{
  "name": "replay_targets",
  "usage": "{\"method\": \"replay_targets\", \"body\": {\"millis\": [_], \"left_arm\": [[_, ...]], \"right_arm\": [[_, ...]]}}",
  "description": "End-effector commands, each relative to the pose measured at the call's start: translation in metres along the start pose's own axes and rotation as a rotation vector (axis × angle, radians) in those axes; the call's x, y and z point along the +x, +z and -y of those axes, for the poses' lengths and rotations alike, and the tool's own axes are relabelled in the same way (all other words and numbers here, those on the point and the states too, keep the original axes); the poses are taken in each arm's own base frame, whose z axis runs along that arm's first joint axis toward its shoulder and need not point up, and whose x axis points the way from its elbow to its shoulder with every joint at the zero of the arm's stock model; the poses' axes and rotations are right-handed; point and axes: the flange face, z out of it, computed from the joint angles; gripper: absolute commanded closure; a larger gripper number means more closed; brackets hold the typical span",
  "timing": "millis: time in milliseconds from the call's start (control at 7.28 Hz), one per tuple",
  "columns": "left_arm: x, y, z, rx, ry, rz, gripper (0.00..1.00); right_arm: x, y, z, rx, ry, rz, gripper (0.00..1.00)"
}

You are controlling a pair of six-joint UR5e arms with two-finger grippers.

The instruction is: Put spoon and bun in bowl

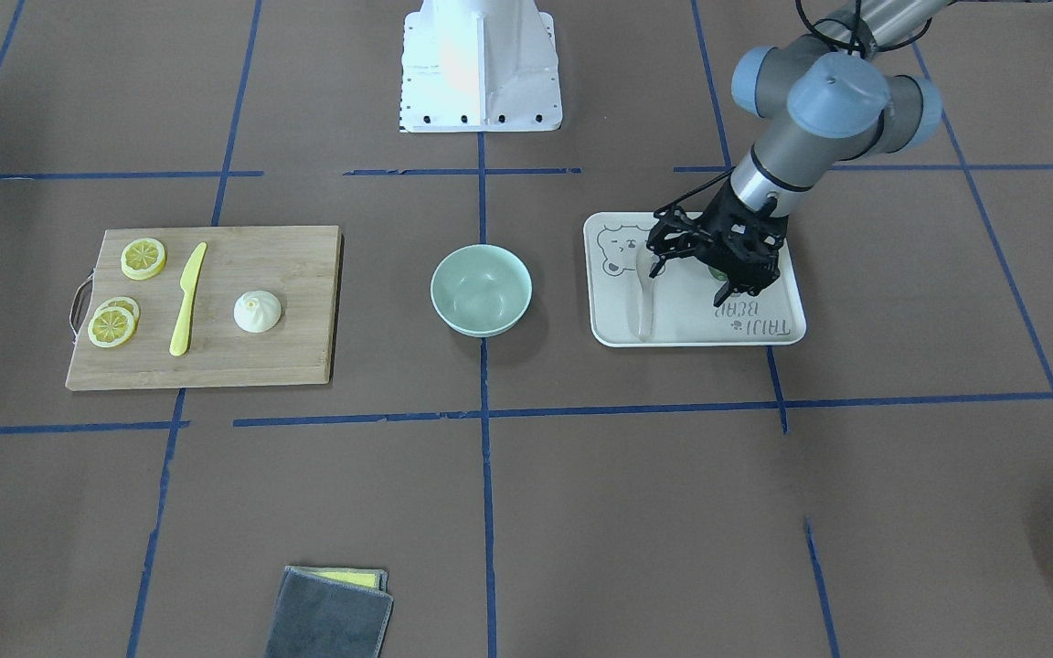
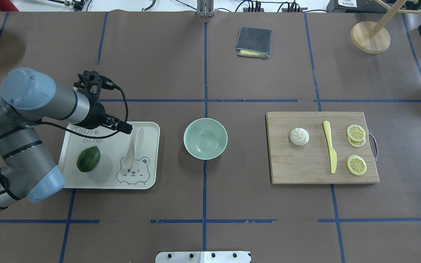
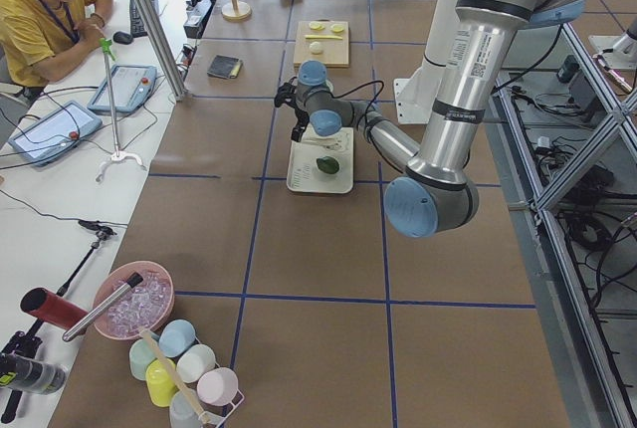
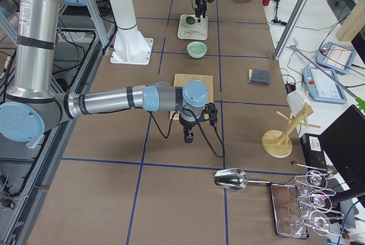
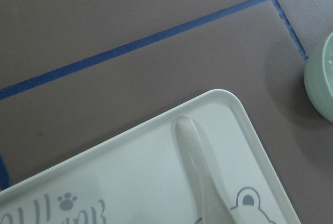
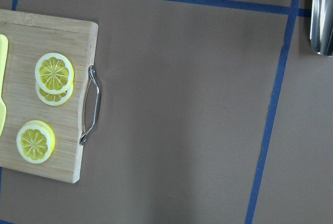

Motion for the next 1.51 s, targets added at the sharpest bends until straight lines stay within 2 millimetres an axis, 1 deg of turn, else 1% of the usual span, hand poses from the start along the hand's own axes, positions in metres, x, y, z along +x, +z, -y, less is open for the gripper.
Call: {"method": "replay_targets", "body": {"millis": [0, 137, 275, 412, 550, 824, 1237, 1374], "left_arm": [[0.022, 0.026, -0.003, -0.005, -0.014, 0.077, 0.07], [0.030, 0.039, -0.008, -0.023, -0.036, 0.079, 0.08], [0.028, 0.042, -0.009, -0.030, -0.039, 0.082, 0.12], [0.034, 0.046, -0.015, -0.043, -0.032, 0.076, 0.17], [0.038, 0.047, -0.017, -0.049, -0.028, 0.070, 0.26], [0.041, 0.050, -0.022, -0.058, -0.024, 0.070, 0.39], [0.042, 0.055, -0.025, -0.065, -0.020, 0.071, 0.48], [0.043, 0.053, -0.024, -0.064, -0.019, 0.068, 0.63]], "right_arm": [[0.005, 0.005, -0.001, -0.009, 0.013, 0.006, 0.00], [0.008, 0.007, -0.001, -0.015, 0.020, 0.007, 0.00], [0.008, 0.008, -0.001, -0.016, 0.021, 0.007, 0.00], [0.008, 0.008, -0.001, -0.016, 0.022, 0.008, 0.00], [0.007, 0.008, 0.000, -0.016, 0.020, 0.008, 0.00], [0.007, 0.009, -0.001, -0.019, 0.021, 0.008, 0.00], [0.006, 0.009, 0.000, -0.019, 0.018, 0.008, 0.00], [0.006, 0.009, 0.000, -0.019, 0.018, 0.008, 0.00]]}}
